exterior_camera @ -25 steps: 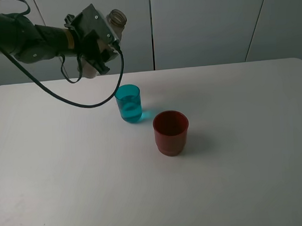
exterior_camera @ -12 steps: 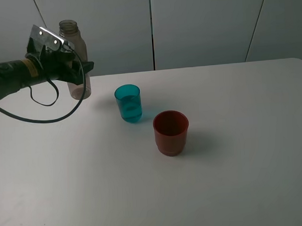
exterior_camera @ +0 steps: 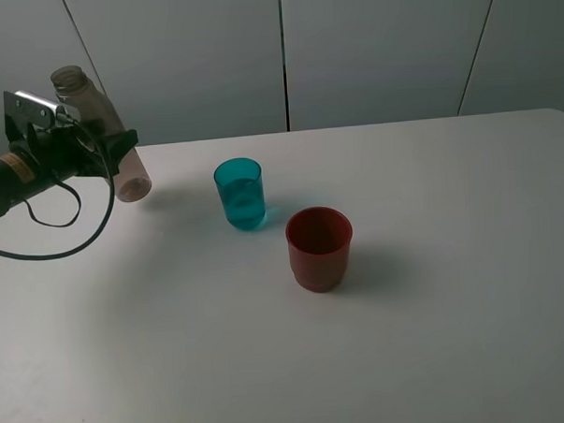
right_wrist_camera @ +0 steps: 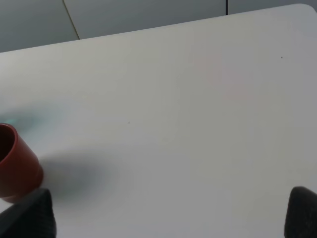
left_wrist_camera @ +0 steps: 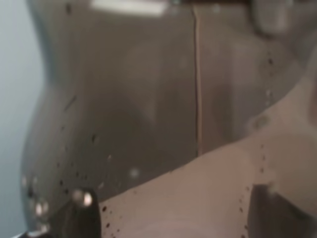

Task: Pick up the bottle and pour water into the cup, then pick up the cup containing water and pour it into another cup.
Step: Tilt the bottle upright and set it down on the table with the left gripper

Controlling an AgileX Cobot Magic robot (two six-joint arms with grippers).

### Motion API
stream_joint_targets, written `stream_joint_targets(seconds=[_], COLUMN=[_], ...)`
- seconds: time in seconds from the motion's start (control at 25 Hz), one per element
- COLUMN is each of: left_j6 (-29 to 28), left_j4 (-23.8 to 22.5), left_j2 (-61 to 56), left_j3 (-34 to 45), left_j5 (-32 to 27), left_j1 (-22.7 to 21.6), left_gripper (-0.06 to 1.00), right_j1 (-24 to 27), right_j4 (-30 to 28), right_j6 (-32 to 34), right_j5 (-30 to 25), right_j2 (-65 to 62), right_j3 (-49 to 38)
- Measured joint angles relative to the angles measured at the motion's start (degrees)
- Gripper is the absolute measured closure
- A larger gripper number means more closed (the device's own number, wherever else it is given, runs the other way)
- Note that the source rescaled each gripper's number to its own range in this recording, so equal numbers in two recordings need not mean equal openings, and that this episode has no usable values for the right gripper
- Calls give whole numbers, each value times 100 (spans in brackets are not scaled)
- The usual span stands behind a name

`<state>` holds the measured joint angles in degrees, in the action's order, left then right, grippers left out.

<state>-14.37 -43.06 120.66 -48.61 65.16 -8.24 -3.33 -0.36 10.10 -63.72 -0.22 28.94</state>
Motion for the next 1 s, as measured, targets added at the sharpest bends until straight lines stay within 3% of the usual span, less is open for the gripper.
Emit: stream_joint_targets(seconds=[0.36,0.68,0.72,0.76,0.8,0.84,1.0], left_j6=[14,132,132,145,173,215,274], left_j4=[190,186,186,186,163,135,101], left_j2=[676,738,738,738,761,787,784], left_j3=[5,-17,-17,-17,-17,-17,-17], left_j5=[615,713,713,658,566,504,418], left_j1=[-87,-87,-87,-87,-87,-87,-87], left_gripper=[92,92,88,49,23,9,-1], right_j1=[0,0,0,0,0,0,0], right_j4=[0,0,0,0,0,0,0], right_j6=[0,0,0,0,0,0,0], right_j5=[0,0,0,0,0,0,0], right_j2=[0,0,0,0,0,0,0], right_j3=[0,0,0,0,0,0,0])
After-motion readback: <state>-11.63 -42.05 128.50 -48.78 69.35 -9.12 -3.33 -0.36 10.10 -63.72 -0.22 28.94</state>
